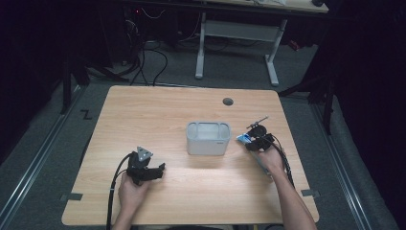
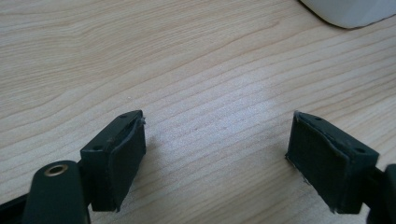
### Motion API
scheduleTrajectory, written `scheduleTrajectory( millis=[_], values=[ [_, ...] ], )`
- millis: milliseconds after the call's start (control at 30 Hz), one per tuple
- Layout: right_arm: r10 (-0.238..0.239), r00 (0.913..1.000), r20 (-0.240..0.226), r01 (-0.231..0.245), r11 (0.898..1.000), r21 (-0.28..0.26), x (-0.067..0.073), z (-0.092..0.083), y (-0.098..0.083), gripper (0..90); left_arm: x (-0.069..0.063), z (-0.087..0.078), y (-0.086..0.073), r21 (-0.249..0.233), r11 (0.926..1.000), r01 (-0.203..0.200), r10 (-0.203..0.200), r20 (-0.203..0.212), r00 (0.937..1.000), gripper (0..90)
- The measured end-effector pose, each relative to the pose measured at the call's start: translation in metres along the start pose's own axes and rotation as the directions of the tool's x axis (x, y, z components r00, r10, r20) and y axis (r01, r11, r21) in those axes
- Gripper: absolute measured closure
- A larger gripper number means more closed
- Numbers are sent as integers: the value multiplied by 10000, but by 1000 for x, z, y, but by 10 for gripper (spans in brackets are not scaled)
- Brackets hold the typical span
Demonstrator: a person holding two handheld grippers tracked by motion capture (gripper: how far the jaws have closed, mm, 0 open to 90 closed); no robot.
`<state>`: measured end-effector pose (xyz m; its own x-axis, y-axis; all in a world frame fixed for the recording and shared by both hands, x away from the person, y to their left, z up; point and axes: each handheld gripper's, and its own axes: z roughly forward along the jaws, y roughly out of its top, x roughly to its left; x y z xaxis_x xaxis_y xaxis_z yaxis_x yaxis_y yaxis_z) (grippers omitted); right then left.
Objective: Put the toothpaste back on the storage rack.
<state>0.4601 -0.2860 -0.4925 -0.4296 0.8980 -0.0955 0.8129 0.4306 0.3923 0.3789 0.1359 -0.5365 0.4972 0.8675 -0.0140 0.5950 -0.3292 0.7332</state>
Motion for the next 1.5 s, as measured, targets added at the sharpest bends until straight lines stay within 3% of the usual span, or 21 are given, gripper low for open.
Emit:
scheduleTrajectory(
  millis=[300, 467, 733, 800, 967, 1200, 1500],
  values=[
    [444, 9976, -534, -471, 9977, -494, -8, -8, -6, 724, 0, 0, 0, -1, 10000, -36, 36, 55, 10000, 195],
    [352, 9971, -677, -407, 9958, -818, -7, -20, -9, 726, 0, 0, 0, 0, 10000, -38, 38, 53, 10000, 196],
    [80, 9973, -731, -207, 9843, -1755, -4, -41, -14, 737, 0, 0, 0, 2, 10000, -38, 38, 56, 10000, 195],
    [214, 9945, -1023, -430, 9759, -2138, -7, -47, -16, 743, 0, 0, 0, -1, 10000, -40, 40, 55, 10000, 195],
    [216, 9927, -1189, -499, 9695, -2401, -8, -52, -19, 745, 0, 0, 0, -2, 10000, -39, 39, 52, 10000, 196],
    [460, 9836, -1745, -981, 9479, -3031, -14, -68, -25, 745, 0, 0, 0, 1, 10000, -43, 43, 54, 10000, 196],
    [354, 9807, -1925, -1064, 9220, -3722, -13, -82, -30, 749, 0, 0, 0, -2, 10000, -43, 43, 44, 10000, 196]
  ],
)
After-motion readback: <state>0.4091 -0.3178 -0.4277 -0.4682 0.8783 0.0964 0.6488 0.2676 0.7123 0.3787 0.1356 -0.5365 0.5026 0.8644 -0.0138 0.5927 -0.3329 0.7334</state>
